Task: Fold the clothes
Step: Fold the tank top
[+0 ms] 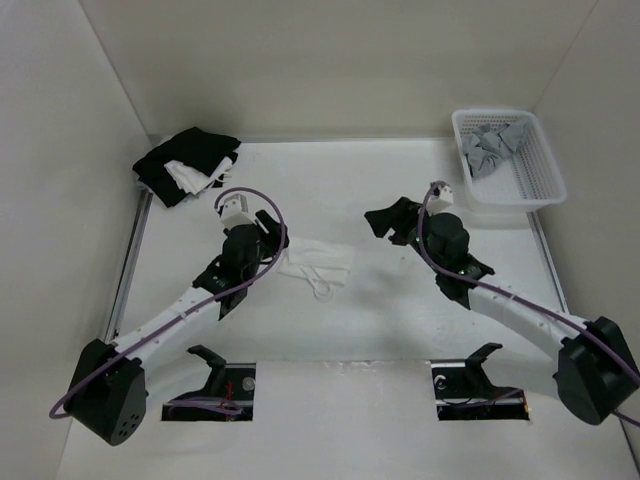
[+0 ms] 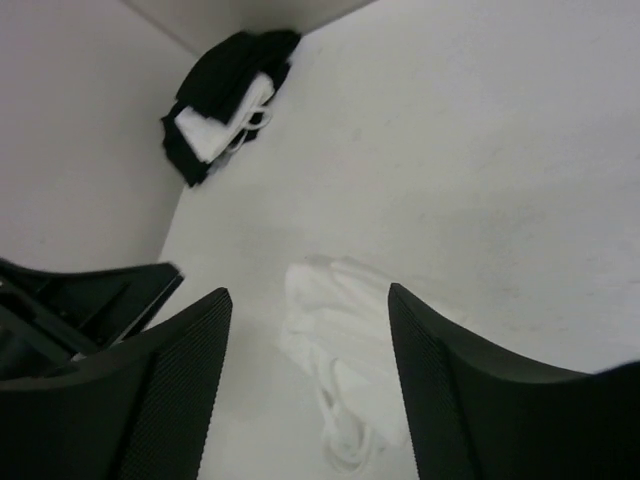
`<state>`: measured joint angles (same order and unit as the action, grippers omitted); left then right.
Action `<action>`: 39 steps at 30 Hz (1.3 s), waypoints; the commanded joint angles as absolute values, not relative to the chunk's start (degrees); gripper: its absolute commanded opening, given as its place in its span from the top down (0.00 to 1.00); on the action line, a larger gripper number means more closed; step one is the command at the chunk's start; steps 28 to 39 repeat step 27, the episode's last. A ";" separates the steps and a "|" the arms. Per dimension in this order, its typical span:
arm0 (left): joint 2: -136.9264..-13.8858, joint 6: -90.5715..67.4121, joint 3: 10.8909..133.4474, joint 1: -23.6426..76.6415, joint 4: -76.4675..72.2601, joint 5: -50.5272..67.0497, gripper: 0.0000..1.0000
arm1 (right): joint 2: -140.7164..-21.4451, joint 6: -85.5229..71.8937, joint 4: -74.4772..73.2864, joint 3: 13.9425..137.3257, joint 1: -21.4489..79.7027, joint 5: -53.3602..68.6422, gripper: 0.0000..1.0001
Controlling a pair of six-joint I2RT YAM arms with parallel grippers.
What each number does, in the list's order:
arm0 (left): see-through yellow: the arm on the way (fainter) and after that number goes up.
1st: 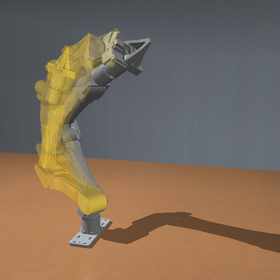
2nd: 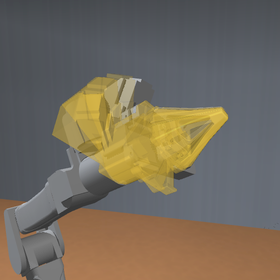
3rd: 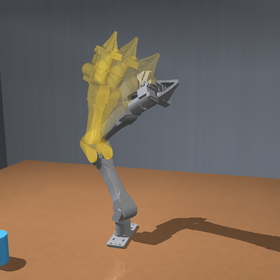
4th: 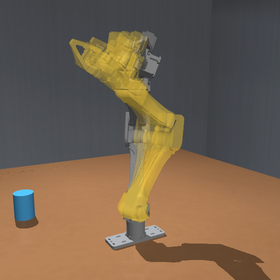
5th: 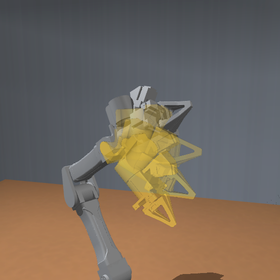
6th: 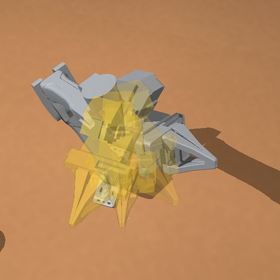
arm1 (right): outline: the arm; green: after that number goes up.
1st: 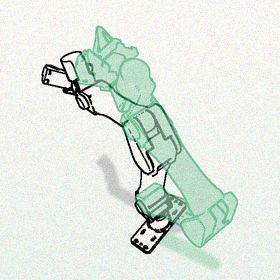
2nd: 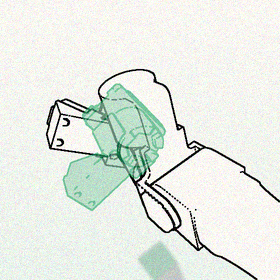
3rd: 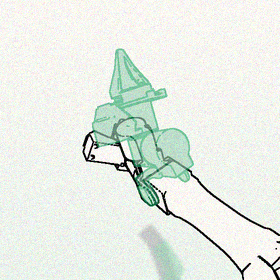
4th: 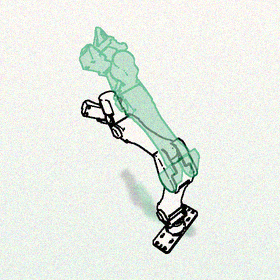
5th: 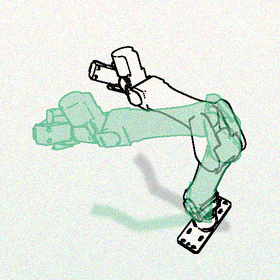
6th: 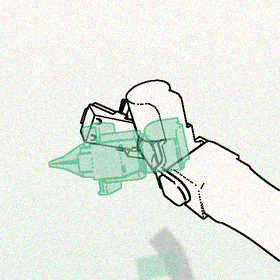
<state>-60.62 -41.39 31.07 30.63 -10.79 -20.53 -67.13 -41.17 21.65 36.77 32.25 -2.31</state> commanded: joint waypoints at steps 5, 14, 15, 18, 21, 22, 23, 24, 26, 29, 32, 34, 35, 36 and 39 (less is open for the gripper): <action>-52.74 -42.45 26.99 23.79 -1.15 -19.44 0.40 | -63.54 -36.47 24.95 26.55 31.69 -19.33 0.00; -49.74 -46.41 23.12 13.85 2.46 -14.51 0.39 | -67.67 -36.57 24.79 26.98 29.04 -20.47 0.00; -50.01 -46.49 23.03 13.32 2.46 -13.98 0.39 | -68.37 -35.95 24.70 27.42 29.05 -21.35 0.00; -50.27 -45.97 23.11 12.70 1.85 -13.18 0.39 | -69.69 -34.37 24.52 28.30 30.45 -23.29 0.00; -50.45 -45.09 23.20 12.70 1.15 -13.18 0.39 | -70.22 -34.19 25.57 28.21 30.89 -22.50 0.00; -50.62 -44.74 23.12 12.79 0.71 -13.18 0.39 | -70.66 -34.19 26.19 28.30 31.07 -21.46 0.00; -50.97 -44.48 22.94 13.05 0.09 -13.18 0.40 | -71.01 -34.28 26.37 28.56 31.15 -20.58 0.00; -51.59 -44.30 22.94 13.22 -0.09 -13.18 0.40 | -71.36 -34.63 26.11 29.00 31.16 -20.13 0.00; -52.12 -44.21 23.11 13.66 -0.26 -13.18 0.38 | -72.42 -34.46 24.97 30.32 31.85 -19.86 0.00; -52.12 -44.21 23.12 13.93 -0.44 -13.18 0.37 | -72.86 -34.19 24.53 30.76 32.47 -20.39 0.00; -52.12 -44.21 23.12 13.93 -0.44 -13.18 0.37 | -72.86 -34.19 24.53 30.76 32.47 -20.39 0.00; -52.12 -44.21 23.12 13.93 -0.44 -13.18 0.37 | -72.86 -34.19 24.53 30.76 32.47 -20.39 0.00; -52.12 -44.21 23.12 13.93 -0.44 -13.18 0.37 | -72.86 -34.19 24.53 30.76 32.47 -20.39 0.00; -52.12 -44.21 23.12 13.93 -0.44 -13.18 0.37 | -72.86 -34.19 24.53 30.76 32.47 -20.39 0.00; -52.12 -44.21 23.12 13.93 -0.44 -13.18 0.37 | -72.86 -34.19 24.53 30.76 32.47 -20.39 0.00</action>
